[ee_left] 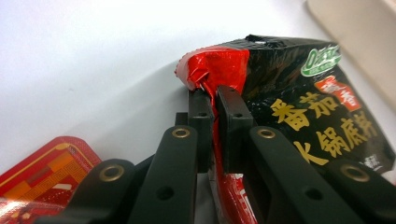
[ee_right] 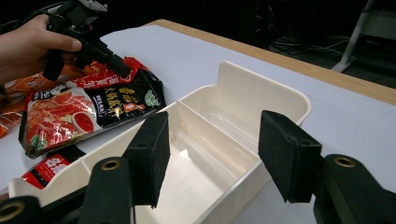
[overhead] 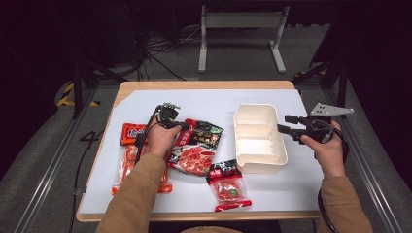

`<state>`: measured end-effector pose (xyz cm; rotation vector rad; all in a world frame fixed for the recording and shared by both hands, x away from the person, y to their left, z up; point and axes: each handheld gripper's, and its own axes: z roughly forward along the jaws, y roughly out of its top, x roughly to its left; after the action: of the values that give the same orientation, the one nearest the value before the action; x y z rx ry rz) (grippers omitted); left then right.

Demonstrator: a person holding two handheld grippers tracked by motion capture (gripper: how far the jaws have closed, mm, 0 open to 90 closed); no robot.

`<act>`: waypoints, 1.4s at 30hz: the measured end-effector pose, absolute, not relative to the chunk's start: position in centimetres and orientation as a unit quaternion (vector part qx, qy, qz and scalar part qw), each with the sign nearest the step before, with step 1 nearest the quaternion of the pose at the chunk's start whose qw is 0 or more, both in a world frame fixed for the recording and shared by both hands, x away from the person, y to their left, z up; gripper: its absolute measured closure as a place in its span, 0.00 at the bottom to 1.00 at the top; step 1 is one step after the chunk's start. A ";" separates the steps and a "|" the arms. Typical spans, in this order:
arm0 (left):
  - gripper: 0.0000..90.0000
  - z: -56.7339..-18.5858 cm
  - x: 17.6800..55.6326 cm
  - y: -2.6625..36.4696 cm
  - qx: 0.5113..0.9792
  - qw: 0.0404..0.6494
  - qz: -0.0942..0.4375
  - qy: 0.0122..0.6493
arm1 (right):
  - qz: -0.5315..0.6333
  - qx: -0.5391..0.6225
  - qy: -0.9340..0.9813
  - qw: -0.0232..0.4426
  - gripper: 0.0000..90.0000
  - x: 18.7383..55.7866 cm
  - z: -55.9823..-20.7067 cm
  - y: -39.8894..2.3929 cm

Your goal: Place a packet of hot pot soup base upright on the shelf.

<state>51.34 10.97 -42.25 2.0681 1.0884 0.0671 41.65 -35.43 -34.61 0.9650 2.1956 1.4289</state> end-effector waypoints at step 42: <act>0.98 -31.0 39.6 11.9 0.756 0.571 0.148 0.284 | 0.526 0.319 0.767 0.182 0.53 40.6 -33.0 -34.8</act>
<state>39.60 11.93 -31.00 1.7740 0.6654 0.3468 40.63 -34.82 -33.01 0.9005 2.1645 1.4842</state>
